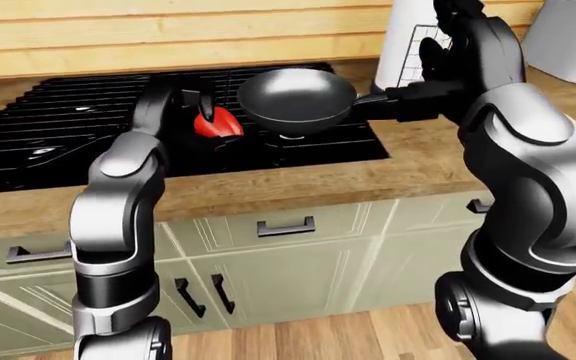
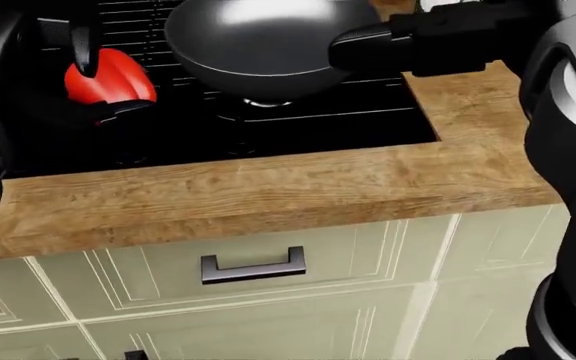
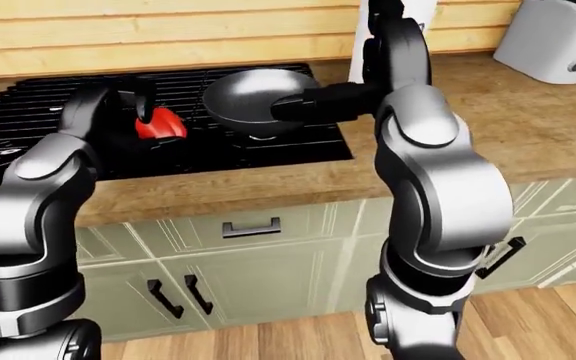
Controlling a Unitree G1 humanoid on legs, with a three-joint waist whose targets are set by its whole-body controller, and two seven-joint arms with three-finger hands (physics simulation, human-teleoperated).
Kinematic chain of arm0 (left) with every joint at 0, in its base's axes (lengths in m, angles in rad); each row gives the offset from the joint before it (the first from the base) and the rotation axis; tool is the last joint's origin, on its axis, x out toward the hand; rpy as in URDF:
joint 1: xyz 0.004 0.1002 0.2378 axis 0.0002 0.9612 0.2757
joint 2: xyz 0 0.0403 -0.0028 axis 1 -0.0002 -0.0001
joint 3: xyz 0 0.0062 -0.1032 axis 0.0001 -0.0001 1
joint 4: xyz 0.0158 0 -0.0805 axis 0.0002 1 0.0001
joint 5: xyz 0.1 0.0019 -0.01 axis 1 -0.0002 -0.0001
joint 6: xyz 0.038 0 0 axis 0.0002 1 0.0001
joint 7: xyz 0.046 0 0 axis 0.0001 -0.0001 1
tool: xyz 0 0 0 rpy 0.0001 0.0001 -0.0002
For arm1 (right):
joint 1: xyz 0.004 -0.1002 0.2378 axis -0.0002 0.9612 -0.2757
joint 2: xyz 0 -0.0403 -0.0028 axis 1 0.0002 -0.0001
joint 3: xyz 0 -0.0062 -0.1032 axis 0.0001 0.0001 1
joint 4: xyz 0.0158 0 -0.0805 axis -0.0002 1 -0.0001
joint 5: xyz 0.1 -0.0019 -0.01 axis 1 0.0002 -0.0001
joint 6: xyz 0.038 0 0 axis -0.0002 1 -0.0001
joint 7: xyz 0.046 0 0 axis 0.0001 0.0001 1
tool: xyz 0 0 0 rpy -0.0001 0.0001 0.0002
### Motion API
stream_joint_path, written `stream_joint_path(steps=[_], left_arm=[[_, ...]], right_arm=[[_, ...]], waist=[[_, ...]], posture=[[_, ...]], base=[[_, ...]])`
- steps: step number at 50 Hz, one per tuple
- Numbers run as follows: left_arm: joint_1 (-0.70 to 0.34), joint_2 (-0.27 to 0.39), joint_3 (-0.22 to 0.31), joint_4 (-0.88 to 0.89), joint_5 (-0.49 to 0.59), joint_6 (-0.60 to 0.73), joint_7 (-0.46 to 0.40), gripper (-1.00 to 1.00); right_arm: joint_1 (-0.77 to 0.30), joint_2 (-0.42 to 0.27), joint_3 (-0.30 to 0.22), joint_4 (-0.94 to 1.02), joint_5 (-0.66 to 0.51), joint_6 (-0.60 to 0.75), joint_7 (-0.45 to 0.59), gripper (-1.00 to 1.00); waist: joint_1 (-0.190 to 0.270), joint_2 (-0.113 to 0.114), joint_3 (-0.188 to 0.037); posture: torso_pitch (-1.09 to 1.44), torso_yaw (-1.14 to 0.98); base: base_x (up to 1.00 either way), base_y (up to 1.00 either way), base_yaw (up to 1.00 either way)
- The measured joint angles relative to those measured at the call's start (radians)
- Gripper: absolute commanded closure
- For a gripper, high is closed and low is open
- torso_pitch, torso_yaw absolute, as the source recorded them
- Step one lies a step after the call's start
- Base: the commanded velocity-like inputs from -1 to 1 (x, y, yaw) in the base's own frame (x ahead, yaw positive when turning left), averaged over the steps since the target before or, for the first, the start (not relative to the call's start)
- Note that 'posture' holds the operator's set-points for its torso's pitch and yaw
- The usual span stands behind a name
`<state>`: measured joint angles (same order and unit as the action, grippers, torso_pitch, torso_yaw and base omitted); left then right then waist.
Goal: Pick the bell pepper from the plate and place it in the pan.
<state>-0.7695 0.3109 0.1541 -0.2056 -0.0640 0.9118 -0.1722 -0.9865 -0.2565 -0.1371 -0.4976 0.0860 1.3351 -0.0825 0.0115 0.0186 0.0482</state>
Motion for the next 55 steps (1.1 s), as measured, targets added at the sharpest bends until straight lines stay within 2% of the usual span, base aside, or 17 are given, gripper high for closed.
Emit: stream_joint_path(steps=[2,4,6,9,11,13,15,16,18,20,22,24,30,47,50,55], left_arm=[[0.000,0.002,0.006,-0.009,0.002,-0.003,0.004,1.00],[0.004,0.001,0.008,-0.016,0.003,-0.008,0.007,1.00],[0.016,0.003,0.013,-0.018,0.004,-0.010,0.010,1.00],[0.030,0.004,0.019,0.004,0.010,0.003,0.014,1.00],[0.025,0.005,0.018,0.007,0.012,0.008,0.015,1.00],[0.022,0.005,0.018,-0.006,0.010,0.005,0.016,1.00],[0.010,0.007,0.019,-0.019,0.006,-0.004,0.015,1.00],[0.003,0.006,0.018,-0.025,0.004,-0.010,0.014,1.00],[0.019,-0.006,0.007,-0.034,-0.002,-0.021,0.011,1.00],[0.028,-0.009,-0.009,-0.016,-0.011,-0.011,0.004,1.00],[0.028,-0.006,-0.013,-0.004,-0.014,0.002,0.001,1.00],[0.028,-0.002,-0.003,-0.002,-0.014,0.003,0.003,1.00],[0.012,0.009,0.016,-0.009,-0.005,-0.001,0.014,1.00],[-0.026,0.019,0.017,-0.037,-0.021,0.027,0.026,1.00],[-0.014,0.019,0.016,-0.030,-0.024,0.036,0.028,1.00],[-0.015,0.024,0.025,-0.045,-0.023,0.034,0.033,1.00]], right_arm=[[0.001,0.000,0.002,0.003,0.000,-0.002,0.001,-1.00],[-0.001,0.000,0.004,0.004,0.000,-0.003,0.003,-1.00],[0.006,0.009,0.013,-0.002,0.002,-0.003,0.006,-1.00],[0.007,0.012,0.025,0.005,0.011,0.010,0.014,-1.00],[-0.001,0.010,0.020,0.005,0.010,0.011,0.015,-1.00],[-0.007,0.010,0.015,-0.003,0.006,0.004,0.012,-1.00],[-0.017,0.008,0.011,-0.014,0.002,-0.008,0.009,-1.00],[-0.019,0.005,0.007,-0.017,0.000,-0.015,0.008,-1.00],[0.000,0.003,-0.001,-0.016,-0.004,-0.019,0.006,-1.00],[0.010,0.005,-0.005,0.000,-0.009,-0.004,0.002,-1.00],[0.006,0.009,-0.007,0.006,-0.010,0.004,0.000,-1.00],[0.013,0.019,-0.007,-0.007,-0.003,-0.002,0.000,-1.00],[0.007,0.014,0.004,-0.024,0.021,-0.043,0.003,-1.00],[0.005,0.004,0.004,-0.033,0.046,-0.046,-0.009,-1.00],[0.013,0.005,0.009,-0.023,0.045,-0.045,-0.008,-1.00],[0.005,0.004,0.014,-0.042,0.045,-0.053,-0.004,-1.00]], waist=[[0.000,0.019,-0.001],[-0.002,0.050,-0.006],[0.009,0.034,-0.003],[0.006,0.039,-0.013],[0.002,0.024,-0.018],[0.002,-0.001,-0.015],[0.015,-0.037,0.002],[0.015,-0.060,0.002],[0.002,-0.031,0.024],[-0.004,-0.009,0.026],[-0.008,0.023,0.018],[-0.009,0.014,0.020],[-0.006,-0.007,0.004],[-0.005,-0.015,0.006],[-0.006,-0.012,-0.004],[-0.005,-0.025,-0.003]], posture=[[0.00,0.00],[0.00,0.00],[0.00,0.00],[0.00,0.00],[0.00,0.00],[0.00,0.00],[0.00,0.00],[0.00,0.00],[0.00,0.00],[0.00,0.00],[0.00,0.00],[0.00,0.00],[0.00,0.00],[0.00,0.00],[0.00,0.00],[0.00,0.00]], base=[[0.00,-0.25,0.00],[0.00,-0.25,0.00],[0.00,-0.26,0.00],[0.00,-0.25,0.00],[0.00,-0.25,0.00],[0.00,-0.12,0.00],[0.00,0.00,0.00],[0.00,0.00,0.00],[0.00,0.00,0.00],[0.00,0.00,0.00],[0.00,0.00,0.00],[0.00,0.00,0.00],[0.00,0.00,0.00],[0.03,0.00,0.00],[0.09,0.00,0.00],[0.19,0.00,0.00]])
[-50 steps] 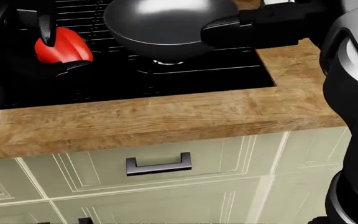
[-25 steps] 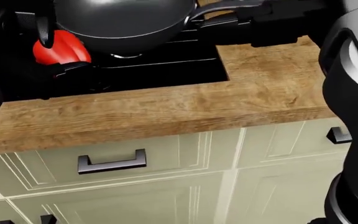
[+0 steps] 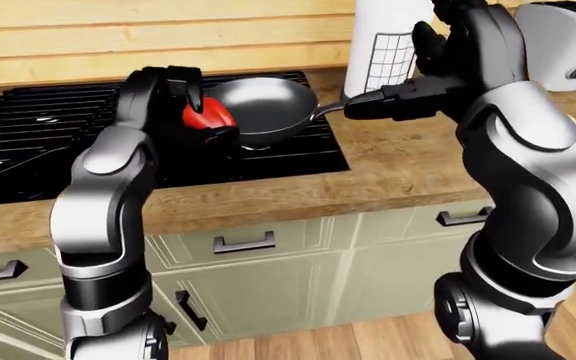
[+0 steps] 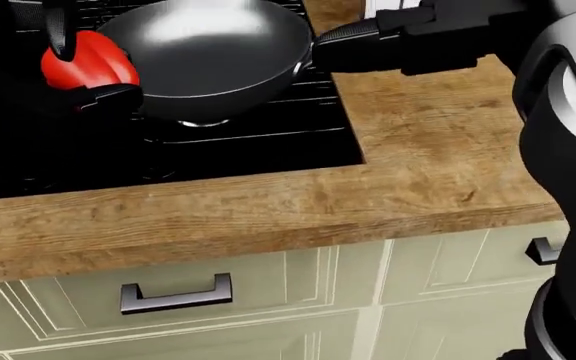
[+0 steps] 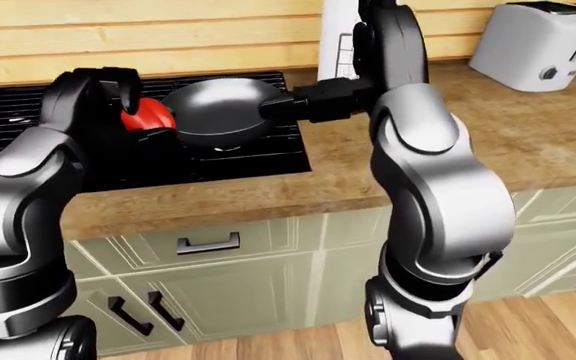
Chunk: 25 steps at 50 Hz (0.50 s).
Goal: Pick the bell pepper from the plate and place it in the pan.
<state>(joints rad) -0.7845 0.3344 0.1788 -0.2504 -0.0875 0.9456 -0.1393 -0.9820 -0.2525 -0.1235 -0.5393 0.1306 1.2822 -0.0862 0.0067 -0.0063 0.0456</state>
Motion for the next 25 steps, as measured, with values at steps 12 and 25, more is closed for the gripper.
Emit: stream_joint_path(steps=[12,25], left_arm=[[0.006,-0.013,-0.024,-0.004,-0.015,-0.004,-0.008,1.00],[0.012,-0.003,-0.001,0.009,0.002,-0.012,0.005,1.00]], right_arm=[[0.000,-0.008,-0.014,0.002,-0.018,0.008,-0.002,-1.00],[-0.004,0.001,0.001,0.003,-0.015,0.010,0.012,-1.00]], waist=[[-0.014,0.007,0.014],[0.004,0.032,0.005]], posture=[[0.00,0.00],[0.00,0.00]], base=[[0.32,0.00,0.00],[0.31,0.00,0.00]])
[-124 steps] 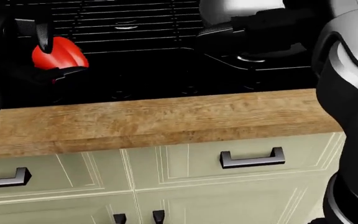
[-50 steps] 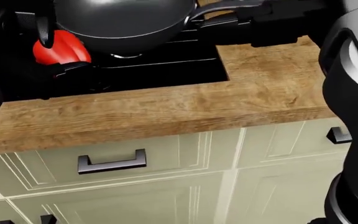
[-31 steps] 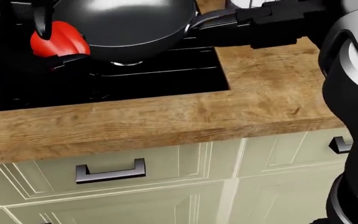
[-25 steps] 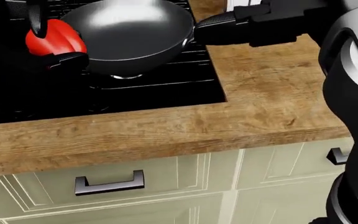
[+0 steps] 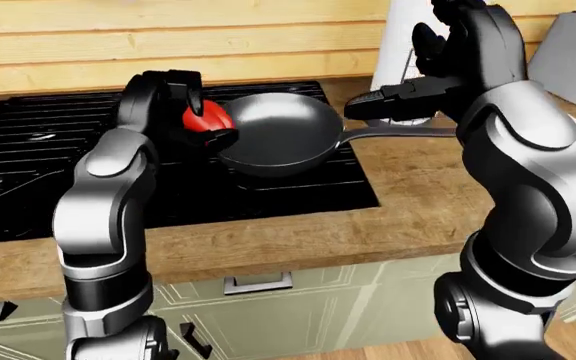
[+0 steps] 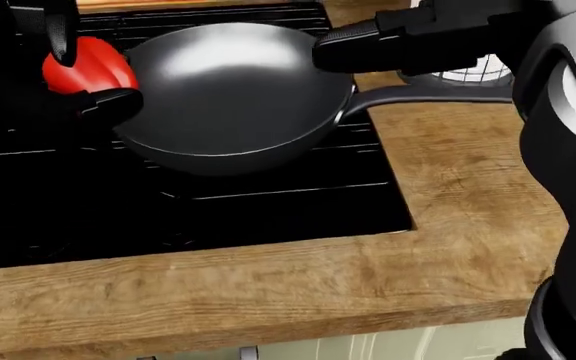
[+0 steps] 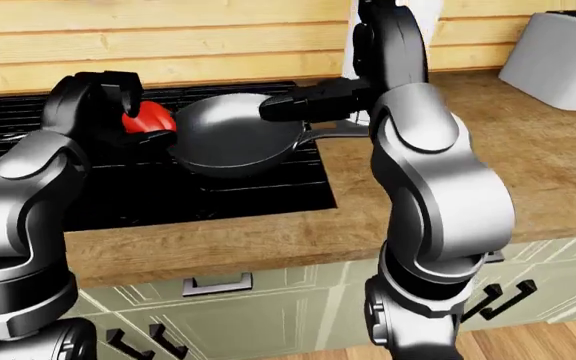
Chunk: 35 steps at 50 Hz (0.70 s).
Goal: Pick the bell pepper from the plate and place it in the pan.
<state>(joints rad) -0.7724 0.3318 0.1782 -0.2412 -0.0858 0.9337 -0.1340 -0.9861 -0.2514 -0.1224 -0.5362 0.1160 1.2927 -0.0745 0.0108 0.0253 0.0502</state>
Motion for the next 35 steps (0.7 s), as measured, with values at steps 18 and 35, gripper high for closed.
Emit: stream_joint_path(steps=[18,35], left_arm=[[-0.008,-0.010,-0.010,-0.004,-0.009,0.014,-0.003,1.00],[-0.115,-0.023,-0.043,0.120,-0.014,-0.033,0.013,1.00]], right_arm=[[-0.005,0.003,0.004,0.011,-0.024,0.014,-0.008,-1.00],[-0.007,-0.006,-0.014,0.018,-0.029,-0.002,-0.008,-1.00]], waist=[[-0.001,-0.021,0.011],[0.004,-0.024,0.007]], posture=[[0.00,0.00],[0.00,0.00]], base=[[-0.01,0.00,0.00],[0.00,0.00,0.00]])
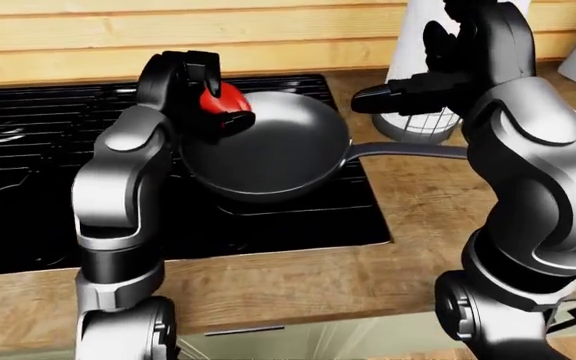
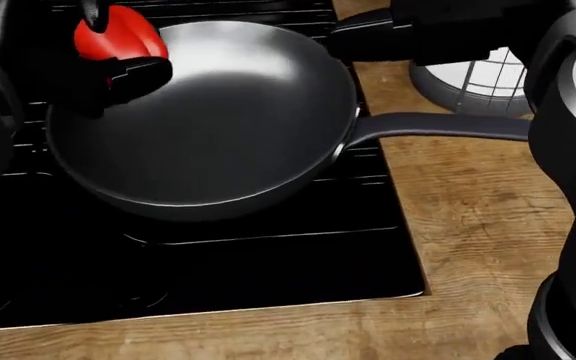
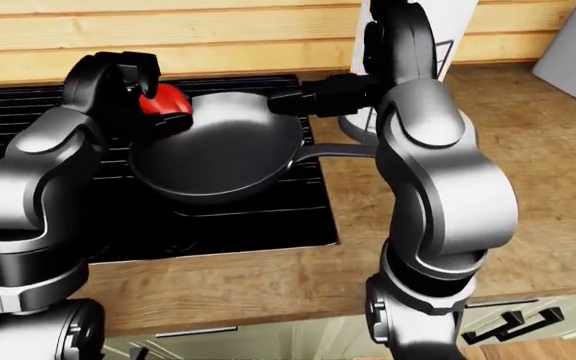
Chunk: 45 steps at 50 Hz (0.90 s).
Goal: Pick the bell pepper from the plate and place it in the pan.
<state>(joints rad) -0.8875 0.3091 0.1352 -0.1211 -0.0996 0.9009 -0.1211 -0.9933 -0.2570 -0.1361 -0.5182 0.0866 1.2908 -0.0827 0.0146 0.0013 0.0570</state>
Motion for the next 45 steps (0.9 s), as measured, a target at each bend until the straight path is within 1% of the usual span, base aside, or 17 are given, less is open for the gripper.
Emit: stream_joint_path(steps=[8,13,17,23,30,45], left_arm=[[-0.085,-0.002,-0.034,0.140,0.030,-0.043,-0.040,1.00],[-0.105,-0.009,-0.040,0.178,0.058,-0.063,-0.077,1.00],[-0.103,-0.016,-0.049,0.179,0.081,-0.058,-0.105,1.00],[-0.096,-0.046,-0.058,0.204,0.113,-0.076,-0.138,1.00],[-0.074,-0.056,-0.059,0.200,0.131,-0.079,-0.156,1.00],[-0.050,-0.085,-0.065,0.198,0.150,-0.099,-0.174,1.00]], right_arm=[[0.002,-0.002,0.001,-0.001,0.006,0.001,0.002,-1.00],[0.011,-0.006,-0.003,0.004,0.009,-0.014,0.003,-1.00],[0.010,-0.008,-0.005,0.007,0.011,-0.017,0.003,-1.00],[0.012,-0.006,0.002,0.010,0.015,-0.023,0.003,-1.00],[0.015,-0.004,0.005,0.004,0.012,-0.017,0.002,-1.00],[0.010,-0.006,0.003,-0.004,0.006,-0.010,0.008,-1.00]], waist=[[-0.004,-0.003,-0.001],[-0.005,-0.005,-0.004],[-0.005,-0.006,-0.004],[-0.005,-0.009,-0.003],[-0.005,-0.011,0.000],[-0.003,-0.010,-0.003]], posture=[[0.00,0.00],[0.00,0.00],[0.00,0.00],[0.00,0.00],[0.00,0.00],[0.00,0.00]], base=[[0.00,0.00,0.00],[0.00,0.00,0.00],[0.00,0.00,0.00],[0.00,0.00,0.00],[0.00,0.00,0.00],[0.00,0.00,0.00]])
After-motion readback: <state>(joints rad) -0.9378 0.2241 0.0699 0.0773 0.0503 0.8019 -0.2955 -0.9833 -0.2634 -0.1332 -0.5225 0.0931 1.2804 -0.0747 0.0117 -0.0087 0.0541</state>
